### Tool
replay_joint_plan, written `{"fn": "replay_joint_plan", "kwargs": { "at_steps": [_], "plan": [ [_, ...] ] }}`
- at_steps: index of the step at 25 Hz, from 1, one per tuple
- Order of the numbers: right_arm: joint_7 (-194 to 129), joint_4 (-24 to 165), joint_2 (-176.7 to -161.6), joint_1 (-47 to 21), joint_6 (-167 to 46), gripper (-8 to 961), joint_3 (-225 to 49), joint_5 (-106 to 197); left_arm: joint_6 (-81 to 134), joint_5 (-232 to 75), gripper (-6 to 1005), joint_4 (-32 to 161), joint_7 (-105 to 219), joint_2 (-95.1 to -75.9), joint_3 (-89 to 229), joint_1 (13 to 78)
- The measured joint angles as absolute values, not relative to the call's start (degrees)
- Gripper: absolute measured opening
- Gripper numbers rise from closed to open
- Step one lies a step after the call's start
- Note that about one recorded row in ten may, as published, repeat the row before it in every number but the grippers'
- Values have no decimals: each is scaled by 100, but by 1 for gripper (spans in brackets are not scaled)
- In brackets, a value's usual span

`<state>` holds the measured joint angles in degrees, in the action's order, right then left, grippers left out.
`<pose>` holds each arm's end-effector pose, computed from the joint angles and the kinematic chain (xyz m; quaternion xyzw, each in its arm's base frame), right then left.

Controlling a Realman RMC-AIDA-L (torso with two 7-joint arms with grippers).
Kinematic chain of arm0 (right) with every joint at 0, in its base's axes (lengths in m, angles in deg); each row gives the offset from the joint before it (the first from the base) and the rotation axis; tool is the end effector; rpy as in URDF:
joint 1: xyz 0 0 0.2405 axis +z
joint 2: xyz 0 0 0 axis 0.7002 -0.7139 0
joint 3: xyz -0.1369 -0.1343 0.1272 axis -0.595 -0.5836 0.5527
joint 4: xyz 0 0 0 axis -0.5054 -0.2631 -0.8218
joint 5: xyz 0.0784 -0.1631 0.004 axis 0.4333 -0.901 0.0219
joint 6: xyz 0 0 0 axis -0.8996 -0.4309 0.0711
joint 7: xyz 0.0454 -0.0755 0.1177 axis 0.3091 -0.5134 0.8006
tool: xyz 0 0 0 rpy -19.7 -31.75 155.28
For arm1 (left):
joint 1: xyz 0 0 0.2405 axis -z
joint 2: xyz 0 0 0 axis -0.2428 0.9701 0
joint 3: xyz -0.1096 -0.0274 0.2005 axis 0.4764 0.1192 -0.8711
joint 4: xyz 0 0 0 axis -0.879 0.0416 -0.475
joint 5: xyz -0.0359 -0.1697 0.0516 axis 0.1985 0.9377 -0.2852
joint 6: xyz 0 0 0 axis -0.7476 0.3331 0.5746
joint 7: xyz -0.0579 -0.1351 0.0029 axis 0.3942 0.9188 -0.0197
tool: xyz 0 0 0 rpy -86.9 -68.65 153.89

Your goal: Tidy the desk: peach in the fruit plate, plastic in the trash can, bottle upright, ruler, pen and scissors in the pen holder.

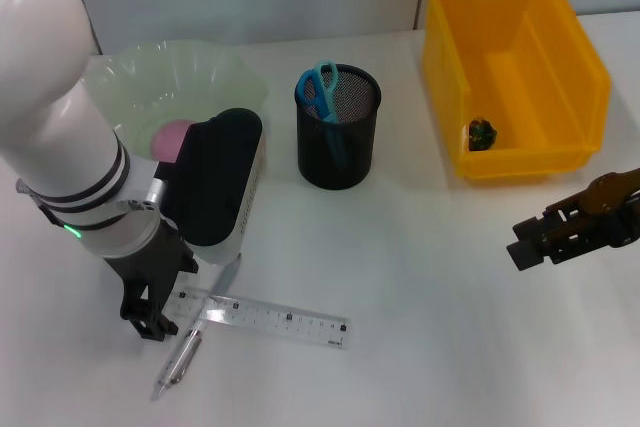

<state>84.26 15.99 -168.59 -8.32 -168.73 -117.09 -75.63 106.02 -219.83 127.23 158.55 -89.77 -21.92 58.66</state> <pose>0.2111 0.2816 0.0850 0.9176 -0.3931 -0.0560 0.0163 -0.1668 0.3104 -0.0388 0.9223 -0.1628 -0.3501 0.0138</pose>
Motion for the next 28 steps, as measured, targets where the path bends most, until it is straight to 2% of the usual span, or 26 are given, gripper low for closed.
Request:
{"fn": "replay_joint_plan", "kwargs": {
  "at_steps": [28],
  "plan": [
    [8344, 1599, -16884, -788, -16877, 535, -11793, -7563, 10609, -22093, 644, 12724, 16325, -8977, -2730, 5971]
  ]
}}
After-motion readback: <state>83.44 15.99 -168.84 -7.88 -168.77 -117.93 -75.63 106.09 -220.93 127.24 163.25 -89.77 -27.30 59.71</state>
